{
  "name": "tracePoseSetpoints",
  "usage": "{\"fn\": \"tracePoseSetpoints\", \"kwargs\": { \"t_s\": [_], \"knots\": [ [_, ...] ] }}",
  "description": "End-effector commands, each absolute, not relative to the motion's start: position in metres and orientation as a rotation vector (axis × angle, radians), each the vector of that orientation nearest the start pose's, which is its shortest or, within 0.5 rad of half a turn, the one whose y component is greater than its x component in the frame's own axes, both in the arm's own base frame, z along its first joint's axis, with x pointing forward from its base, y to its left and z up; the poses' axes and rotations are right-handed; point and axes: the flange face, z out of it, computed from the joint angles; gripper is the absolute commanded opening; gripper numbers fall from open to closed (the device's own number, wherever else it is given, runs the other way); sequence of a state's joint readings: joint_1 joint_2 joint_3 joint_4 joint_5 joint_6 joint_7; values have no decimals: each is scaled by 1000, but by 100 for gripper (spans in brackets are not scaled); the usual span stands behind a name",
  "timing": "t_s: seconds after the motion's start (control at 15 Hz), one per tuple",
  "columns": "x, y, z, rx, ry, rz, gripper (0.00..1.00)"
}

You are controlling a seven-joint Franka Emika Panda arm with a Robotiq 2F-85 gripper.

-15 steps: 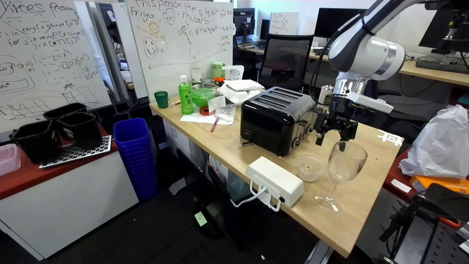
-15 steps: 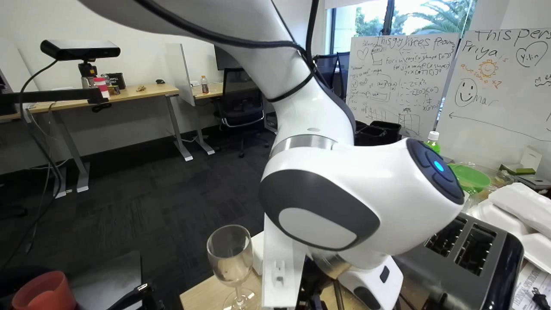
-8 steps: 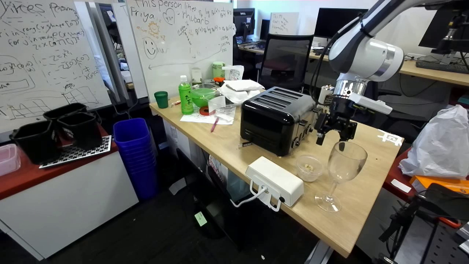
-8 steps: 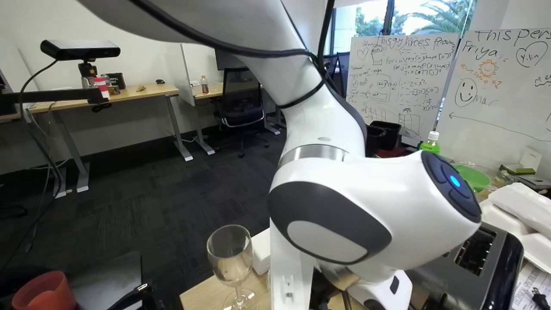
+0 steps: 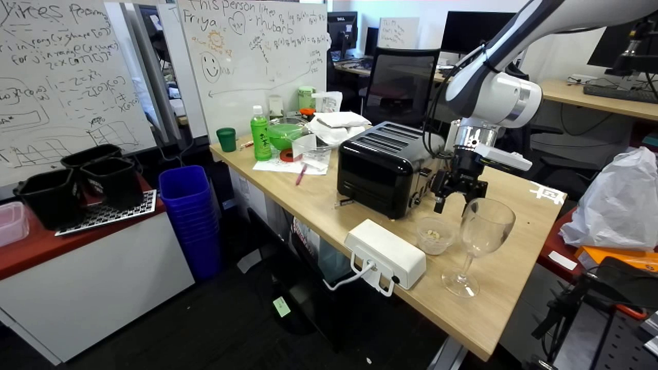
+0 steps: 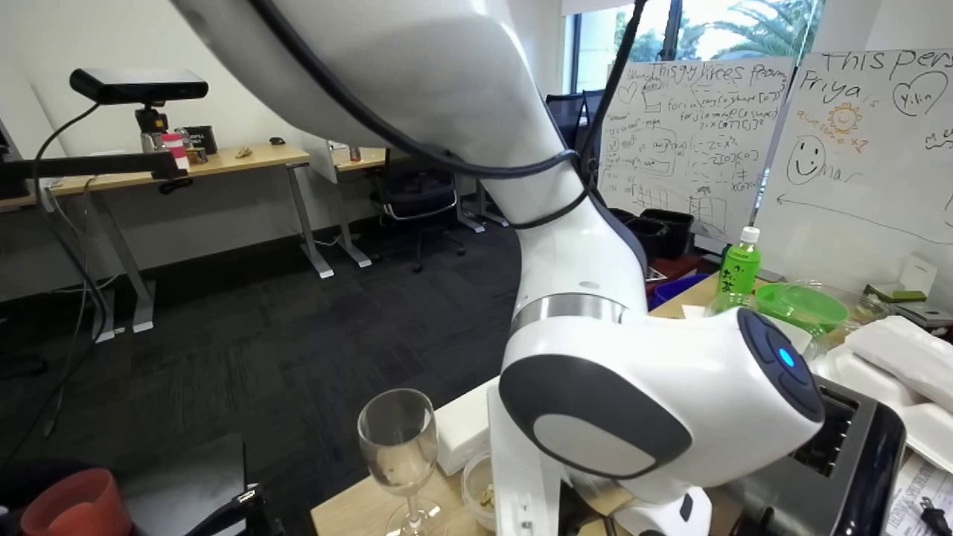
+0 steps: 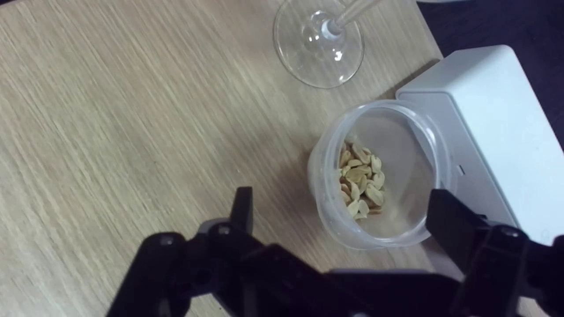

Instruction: Pick up the plastic bowl from the table and pour its contents in the wine glass.

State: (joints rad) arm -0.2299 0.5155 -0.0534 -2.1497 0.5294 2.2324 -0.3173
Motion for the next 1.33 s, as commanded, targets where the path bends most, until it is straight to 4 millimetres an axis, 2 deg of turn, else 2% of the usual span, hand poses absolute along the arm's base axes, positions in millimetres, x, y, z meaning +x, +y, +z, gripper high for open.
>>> {"fn": "tracePoseSetpoints", "kwargs": {
  "t_s": [0.0, 0.47, 0.73, 1.27],
  "knots": [
    [509, -138, 121, -2603, 503, 427, 100],
    [518, -133, 109, -2655, 522, 442, 100],
    [517, -129, 110, -2700, 550, 453, 100],
    [514, -124, 106, -2676, 515, 486, 100]
  ]
}}
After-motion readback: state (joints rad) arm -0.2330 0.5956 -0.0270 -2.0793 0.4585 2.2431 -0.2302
